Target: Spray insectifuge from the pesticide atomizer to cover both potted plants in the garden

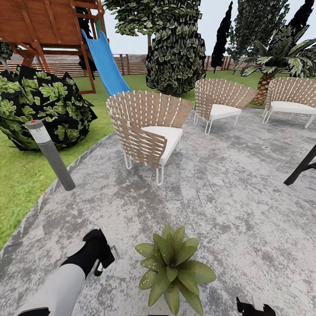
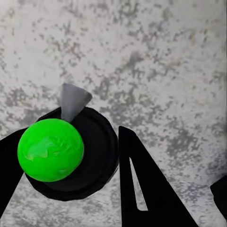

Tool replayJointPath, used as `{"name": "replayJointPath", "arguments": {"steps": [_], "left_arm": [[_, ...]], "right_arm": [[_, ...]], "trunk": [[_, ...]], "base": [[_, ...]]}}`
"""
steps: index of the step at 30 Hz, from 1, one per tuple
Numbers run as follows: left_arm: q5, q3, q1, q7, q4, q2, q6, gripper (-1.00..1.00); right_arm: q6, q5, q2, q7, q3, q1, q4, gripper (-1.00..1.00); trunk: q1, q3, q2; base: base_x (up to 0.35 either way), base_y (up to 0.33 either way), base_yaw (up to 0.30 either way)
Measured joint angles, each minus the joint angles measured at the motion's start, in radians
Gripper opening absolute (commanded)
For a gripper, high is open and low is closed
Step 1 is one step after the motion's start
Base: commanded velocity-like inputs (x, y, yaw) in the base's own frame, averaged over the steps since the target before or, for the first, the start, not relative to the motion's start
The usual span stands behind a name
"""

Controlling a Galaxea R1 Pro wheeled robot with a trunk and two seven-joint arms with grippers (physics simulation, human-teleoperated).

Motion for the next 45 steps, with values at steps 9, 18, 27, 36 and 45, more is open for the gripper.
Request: {"name": "replayJointPath", "arguments": {"steps": [9, 18, 27, 36, 45], "left_arm": [[-0.001, -0.004, 0.002, 0.0, 0.007, 0.027, -0.007, -1.0], [-0.002, -0.009, -0.008, -0.01, 0.004, 0.01, -0.001, -1.0], [-0.077, -0.076, -0.029, -0.452, -0.01, 0.02, 0.002, -1.0], [-0.08, -0.079, -0.045, -0.477, -0.018, 0.017, 0.064, -1.0], [-0.08, -0.079, -0.05, -0.477, -0.02, 0.01, 0.069, -1.0]], "right_arm": [[0.0, 0.0, 0.0, 0.0, 0.0, 0.0, 0.0, 1.0], [0.0, -0.001, -0.004, 0.0, -0.002, 0.0, 0.0, 1.0], [0.0, 0.005, -0.008, 0.002, 0.002, 0.0, 0.002, 1.0], [-0.001, 0.003, -0.01, 0.001, 0.002, 0.0, 0.002, 1.0], [-0.002, 0.003, -0.009, 0.001, 0.002, 0.0, 0.002, 1.0]], "trunk": [[0.0, 0.0, 0.0], [0.0, 0.0, 0.0], [0.0, 0.0, 0.0], [0.0, 0.0, 0.0], [0.001, 0.0, 0.0]], "base": [[0.0, 0.0, 0.032], [0.0, 0.0, 0.265], [0.0, -0.023, 0.04], [-0.068, -0.24, 0.0], [-0.279, -0.16, 0.021]]}}
